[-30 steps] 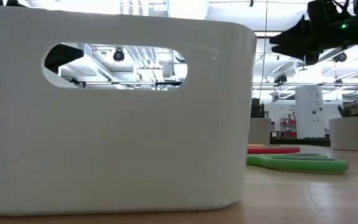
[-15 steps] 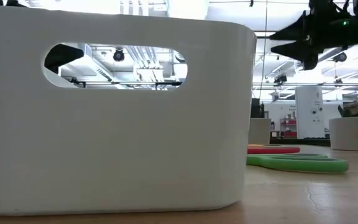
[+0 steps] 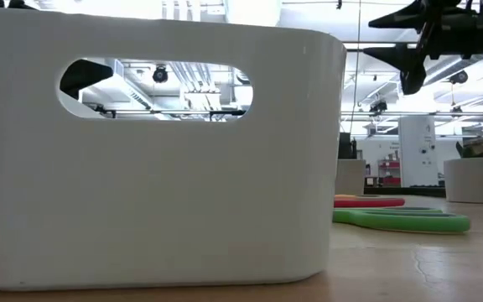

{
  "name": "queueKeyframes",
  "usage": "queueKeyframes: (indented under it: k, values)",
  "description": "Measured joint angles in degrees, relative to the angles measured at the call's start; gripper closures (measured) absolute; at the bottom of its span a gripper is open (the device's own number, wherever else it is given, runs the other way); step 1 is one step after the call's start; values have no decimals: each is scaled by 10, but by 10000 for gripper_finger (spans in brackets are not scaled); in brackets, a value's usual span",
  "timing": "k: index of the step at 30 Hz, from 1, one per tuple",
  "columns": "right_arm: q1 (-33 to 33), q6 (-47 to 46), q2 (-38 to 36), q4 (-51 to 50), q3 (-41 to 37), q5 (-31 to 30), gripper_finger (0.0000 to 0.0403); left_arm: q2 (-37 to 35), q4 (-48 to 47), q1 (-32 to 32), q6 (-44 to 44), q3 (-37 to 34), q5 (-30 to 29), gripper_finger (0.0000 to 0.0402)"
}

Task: Pick & Place Paint Supplies
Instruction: Put the small dark blue paint bottle into the gray bin

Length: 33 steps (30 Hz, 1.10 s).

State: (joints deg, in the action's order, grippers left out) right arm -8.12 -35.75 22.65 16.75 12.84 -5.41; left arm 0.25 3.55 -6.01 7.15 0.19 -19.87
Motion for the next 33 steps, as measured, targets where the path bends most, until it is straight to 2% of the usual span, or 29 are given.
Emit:
queueKeyframes:
  k: [8,13,17,20,24,27,33]
  values:
    - [0,-6,0,39,0,13,191,0,0,0,0,0,0,354]
    - [0,100,1,75,4,90,191,0,0,0,0,0,0,354]
    - [0,136,11,74,23,132,191,0,0,0,0,0,0,354]
    - [0,135,20,52,44,132,191,0,0,0,0,0,0,354]
    - [0,173,27,-44,94,133,191,0,0,0,0,0,0,354]
    - [0,257,28,-136,144,110,191,0,0,0,0,0,0,354]
    - [0,286,41,-225,221,-5,191,0,0,0,0,0,0,354]
